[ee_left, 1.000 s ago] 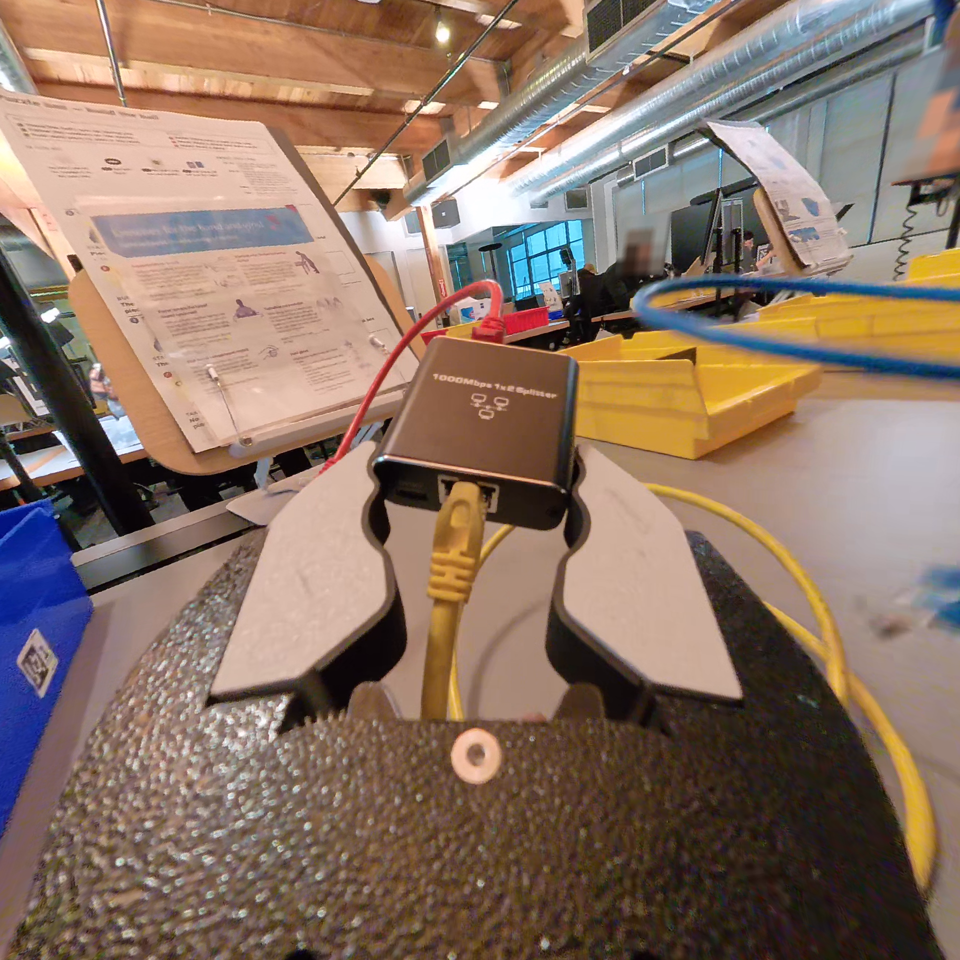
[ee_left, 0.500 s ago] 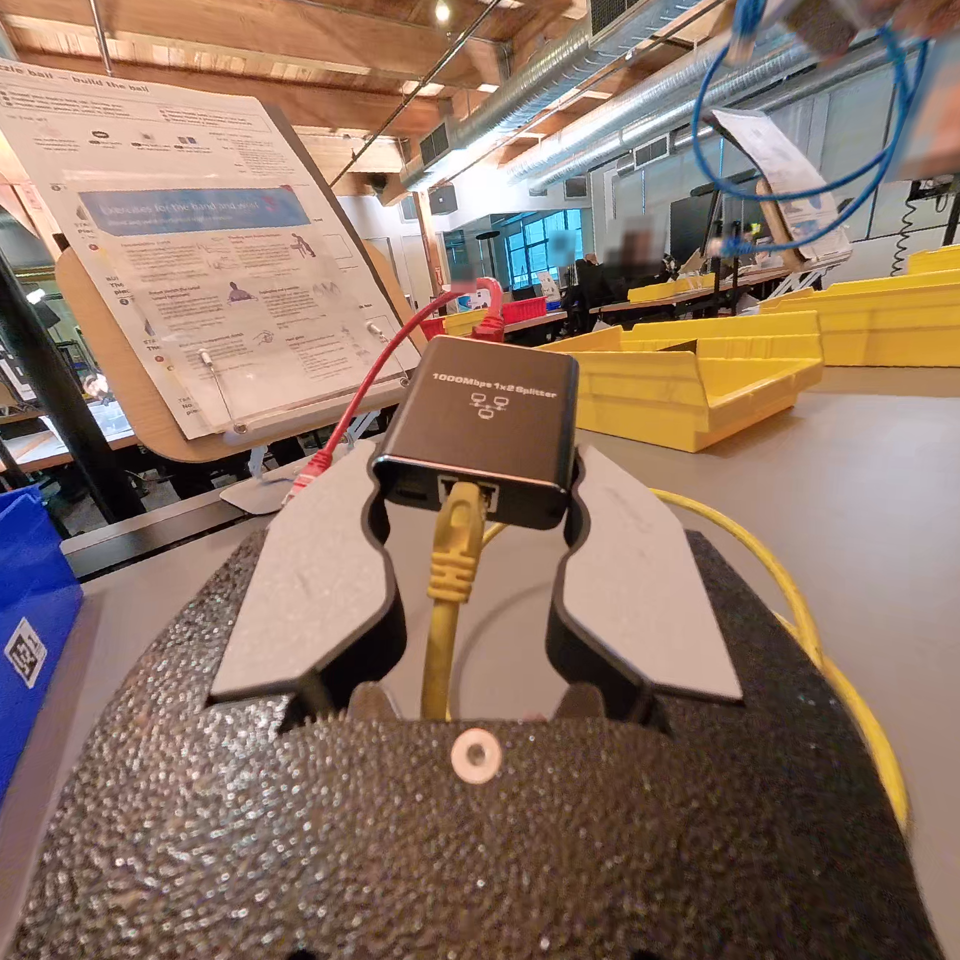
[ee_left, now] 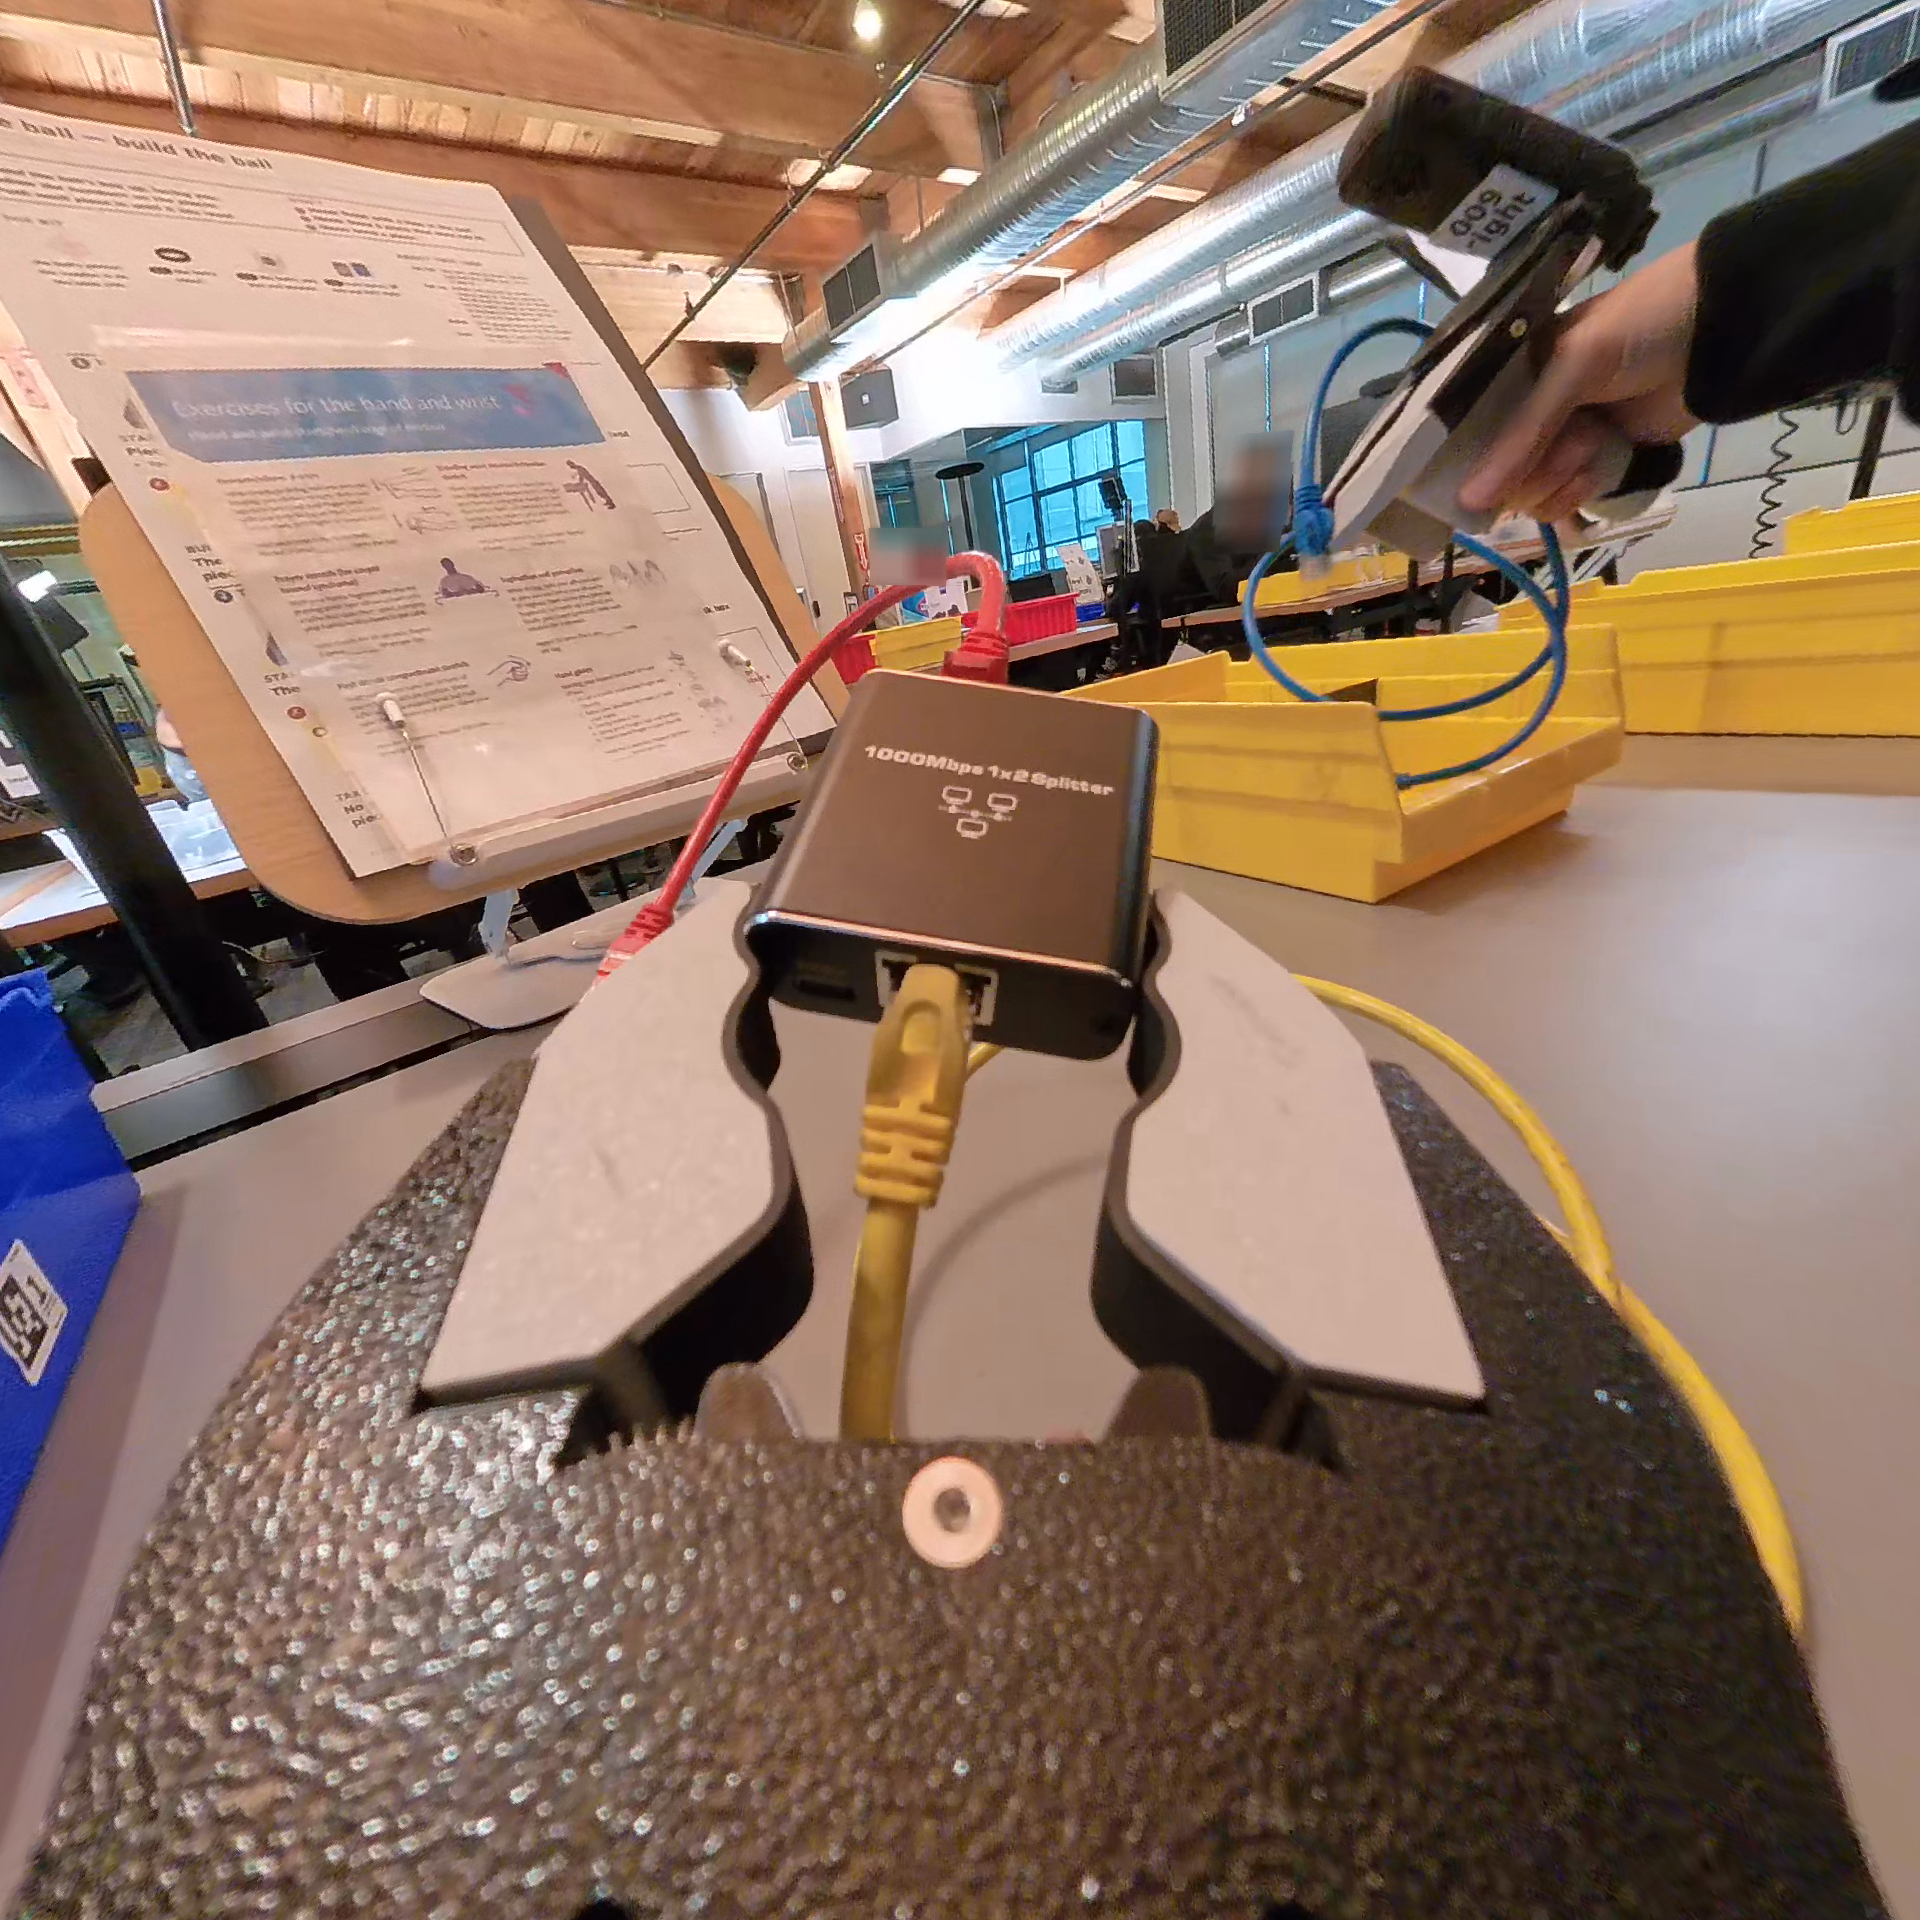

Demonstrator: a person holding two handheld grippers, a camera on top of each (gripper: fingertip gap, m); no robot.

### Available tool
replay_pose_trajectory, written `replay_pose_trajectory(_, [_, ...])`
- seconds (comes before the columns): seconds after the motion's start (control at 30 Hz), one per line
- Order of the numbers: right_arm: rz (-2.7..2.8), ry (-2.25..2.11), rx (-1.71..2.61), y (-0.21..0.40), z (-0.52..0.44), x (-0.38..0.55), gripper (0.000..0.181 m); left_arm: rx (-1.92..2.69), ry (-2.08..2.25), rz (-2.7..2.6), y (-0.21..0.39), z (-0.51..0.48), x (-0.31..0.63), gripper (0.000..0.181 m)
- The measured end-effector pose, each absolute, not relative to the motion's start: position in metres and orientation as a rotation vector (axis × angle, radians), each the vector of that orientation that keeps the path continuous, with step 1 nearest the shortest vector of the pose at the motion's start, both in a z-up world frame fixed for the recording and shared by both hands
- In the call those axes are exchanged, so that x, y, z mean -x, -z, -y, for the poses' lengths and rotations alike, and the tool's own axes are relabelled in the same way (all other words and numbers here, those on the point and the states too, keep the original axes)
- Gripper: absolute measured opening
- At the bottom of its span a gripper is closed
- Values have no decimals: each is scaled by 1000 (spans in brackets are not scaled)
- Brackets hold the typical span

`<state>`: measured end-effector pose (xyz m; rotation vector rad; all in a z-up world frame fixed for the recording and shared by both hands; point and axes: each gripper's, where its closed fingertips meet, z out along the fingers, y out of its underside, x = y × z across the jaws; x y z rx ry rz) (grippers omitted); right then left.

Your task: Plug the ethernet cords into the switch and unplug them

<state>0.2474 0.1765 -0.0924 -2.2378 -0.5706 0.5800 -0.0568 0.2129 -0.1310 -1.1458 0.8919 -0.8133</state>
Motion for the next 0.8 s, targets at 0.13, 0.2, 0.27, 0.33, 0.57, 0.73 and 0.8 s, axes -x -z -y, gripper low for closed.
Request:
replay_pose_trajectory(0.13, [540, -621, 2203, 82, -186, -251, 7, 1147, 818, -889, 131, -214, 58, 65])
replay_pose_trajectory(0.2, [515, -656, 2276, 94, -183, -254, 7, 1149, 819, -889, 131, -214, 57, 65])
replay_pose_trajectory(0.27, [505, -783, 2268, 99, -178, -247, 7, 1147, 816, -896, 131, -214, 57, 65])
replay_pose_trajectory(0.33, [520, -919, 2164, 88, -175, -233, 7, 1143, 814, -898, 131, -213, 57, 65])
replay_pose_trajectory(0.57, [382, -656, 2402, 138, -179, -274, 7, 1143, 818, -898, 132, -213, 57, 65])
replay_pose_trajectory(0.73, [272, -216, 2744, 201, -159, -329, 11, 1143, 820, -897, 132, -213, 57, 65])
replay_pose_trajectory(0.8, [347, -72, 2840, 220, -148, -338, 20, 1142, 818, -898, 132, -212, 57, 65])
